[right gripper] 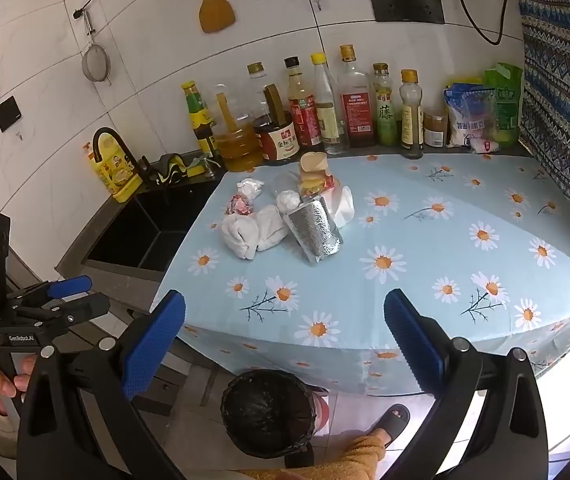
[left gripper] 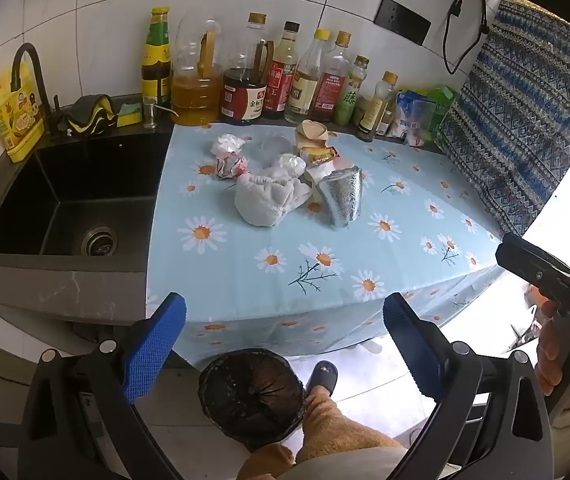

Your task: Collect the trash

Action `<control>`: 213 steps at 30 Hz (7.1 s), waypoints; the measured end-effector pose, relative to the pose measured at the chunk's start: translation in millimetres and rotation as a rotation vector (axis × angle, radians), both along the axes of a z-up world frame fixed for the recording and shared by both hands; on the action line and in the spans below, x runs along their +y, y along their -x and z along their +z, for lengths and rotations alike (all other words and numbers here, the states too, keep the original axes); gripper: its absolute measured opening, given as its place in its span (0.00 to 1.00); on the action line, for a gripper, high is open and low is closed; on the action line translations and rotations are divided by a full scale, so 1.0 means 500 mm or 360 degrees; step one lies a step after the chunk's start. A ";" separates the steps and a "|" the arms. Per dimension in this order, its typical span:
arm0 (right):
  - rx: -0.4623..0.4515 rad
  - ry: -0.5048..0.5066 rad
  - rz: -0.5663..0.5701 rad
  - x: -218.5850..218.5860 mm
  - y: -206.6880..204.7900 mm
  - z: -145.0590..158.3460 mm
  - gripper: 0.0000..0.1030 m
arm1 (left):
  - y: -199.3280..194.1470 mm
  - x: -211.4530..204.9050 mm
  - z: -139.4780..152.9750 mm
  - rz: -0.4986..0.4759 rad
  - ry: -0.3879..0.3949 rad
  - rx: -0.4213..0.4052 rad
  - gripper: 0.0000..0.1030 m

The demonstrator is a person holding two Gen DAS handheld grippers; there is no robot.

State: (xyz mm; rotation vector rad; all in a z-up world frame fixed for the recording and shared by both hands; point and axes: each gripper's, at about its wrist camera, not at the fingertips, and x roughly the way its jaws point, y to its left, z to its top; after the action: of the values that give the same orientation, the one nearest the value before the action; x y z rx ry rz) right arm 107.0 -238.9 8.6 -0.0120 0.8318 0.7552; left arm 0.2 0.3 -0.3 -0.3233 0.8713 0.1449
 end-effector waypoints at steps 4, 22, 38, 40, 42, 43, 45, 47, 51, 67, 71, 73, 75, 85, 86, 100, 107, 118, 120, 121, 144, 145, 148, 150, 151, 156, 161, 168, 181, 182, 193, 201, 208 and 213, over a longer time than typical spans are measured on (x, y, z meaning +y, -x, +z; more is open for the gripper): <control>-0.0012 -0.0019 0.0011 -0.001 0.005 0.006 0.96 | -0.001 0.003 -0.002 -0.0004 -0.0002 0.0006 0.93; -0.0002 -0.0012 0.0013 -0.001 -0.007 0.004 0.96 | -0.009 -0.010 0.002 -0.0017 -0.0045 0.0019 0.93; 0.0015 -0.0021 0.0005 -0.004 0.000 -0.013 0.96 | -0.002 -0.013 0.005 -0.0031 -0.0046 0.0016 0.93; 0.0021 -0.0027 0.0007 -0.004 -0.001 -0.013 0.96 | -0.001 -0.013 0.006 -0.0032 -0.0048 0.0015 0.93; 0.0018 -0.0021 0.0005 -0.002 -0.001 -0.011 0.96 | -0.001 -0.012 0.006 -0.0028 -0.0046 0.0012 0.93; 0.0020 -0.0024 0.0006 -0.003 0.000 -0.013 0.96 | -0.002 -0.011 0.007 -0.0027 -0.0044 0.0010 0.93; 0.0018 -0.0025 0.0006 -0.003 0.002 -0.011 0.96 | -0.001 -0.008 0.008 -0.0025 -0.0040 0.0008 0.93; 0.0020 -0.0030 0.0009 -0.004 0.003 -0.011 0.96 | 0.000 -0.007 0.009 -0.0023 -0.0041 0.0005 0.93; 0.0018 -0.0024 0.0009 -0.002 0.003 -0.011 0.96 | 0.001 -0.005 0.010 -0.0028 -0.0038 0.0000 0.93; 0.0010 -0.0016 0.0001 0.002 0.008 -0.007 0.96 | 0.004 0.006 0.009 -0.0016 -0.0013 -0.0007 0.93; 0.0014 -0.0006 -0.0007 0.000 0.010 -0.007 0.96 | 0.005 0.007 0.010 -0.0018 -0.0010 -0.0007 0.93; 0.0017 -0.0004 -0.0009 0.004 0.010 -0.006 0.96 | 0.006 0.010 0.010 -0.0013 -0.0008 -0.0003 0.93; 0.0025 0.0004 -0.0020 0.006 0.011 -0.005 0.96 | 0.009 0.012 0.011 -0.0013 0.0015 0.0002 0.93; 0.0055 0.0028 -0.0032 0.026 0.027 -0.012 0.96 | 0.012 0.028 -0.006 -0.0051 0.0072 0.0038 0.93; 0.0060 0.0030 -0.0033 0.027 0.025 -0.012 0.96 | 0.011 0.031 -0.009 -0.0049 0.0093 0.0039 0.93; 0.0168 0.0022 0.0036 0.067 -0.067 -0.061 0.96 | -0.061 0.068 -0.061 0.0011 0.0256 0.0107 0.93; 0.0257 0.0003 0.0088 0.091 -0.158 -0.102 0.96 | -0.128 0.104 -0.090 0.0052 0.0350 0.0163 0.93; 0.0356 0.0087 0.0168 0.160 -0.299 -0.211 0.96 | -0.282 0.140 -0.187 0.0124 0.0457 0.0314 0.93; 0.0360 0.0099 0.0200 0.180 -0.323 -0.230 0.95 | -0.309 0.141 -0.197 0.0116 0.0448 0.0318 0.93; 0.0352 0.0104 0.0214 0.186 -0.330 -0.234 0.94 | -0.319 0.142 -0.201 0.0114 0.0446 0.0323 0.93; 0.0346 0.0107 0.0430 0.227 -0.396 -0.277 0.62 | -0.419 0.136 -0.248 0.0222 0.0278 0.0313 0.51; 0.0353 0.0094 0.0437 0.224 -0.396 -0.278 0.62 | -0.420 0.134 -0.248 0.0230 0.0263 0.0315 0.50; 0.0355 0.0043 0.0451 0.217 -0.393 -0.275 0.62 | -0.414 0.137 -0.250 0.0251 0.0303 0.0311 0.45; 0.0363 0.0028 0.0476 0.216 -0.390 -0.275 0.62 | -0.408 0.137 -0.246 0.0269 0.0298 0.0307 0.42; 0.0362 0.0027 0.0490 0.215 -0.387 -0.276 0.62 | -0.405 0.136 -0.243 0.0274 0.0295 0.0309 0.42; 0.0394 -0.0019 0.0529 0.207 -0.380 -0.278 0.62 | -0.378 0.129 -0.224 0.0337 0.0264 0.0309 0.41; 0.0379 -0.0050 0.0553 0.201 -0.364 -0.254 0.62 | -0.338 0.110 -0.191 0.0359 0.0266 0.0273 0.41; 0.0347 -0.0041 0.0558 0.193 -0.306 -0.224 0.62 | -0.285 0.079 -0.158 0.0307 0.0259 0.0217 0.41; 0.0304 0.0000 0.0356 0.140 -0.111 -0.187 0.62 | -0.131 0.044 -0.168 0.0062 0.0331 0.0142 0.41; 0.0306 0.0002 0.0343 0.139 -0.099 -0.186 0.62 | -0.114 0.042 -0.169 0.0040 0.0331 0.0138 0.41; 0.0371 0.0069 0.0233 0.164 0.038 -0.220 0.62 | -0.005 0.062 -0.209 -0.0077 0.0415 0.0150 0.41; 0.0535 0.0120 0.0174 0.177 0.091 -0.294 0.62 | 0.042 0.076 -0.305 -0.0104 0.0525 0.0284 0.41; 0.0672 0.0191 0.0118 0.195 0.124 -0.374 0.62 | 0.062 0.078 -0.378 -0.0148 0.0580 0.0429 0.41; 0.0755 0.0285 0.0044 0.209 0.132 -0.428 0.62 | 0.069 0.069 -0.441 -0.0185 0.0638 0.0533 0.41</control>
State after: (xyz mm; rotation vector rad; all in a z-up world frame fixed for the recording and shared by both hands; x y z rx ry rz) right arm 41.0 -134.2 -205.6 -0.0040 1.3519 0.7171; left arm -34.4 34.7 -220.7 -0.6327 1.2502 -0.0897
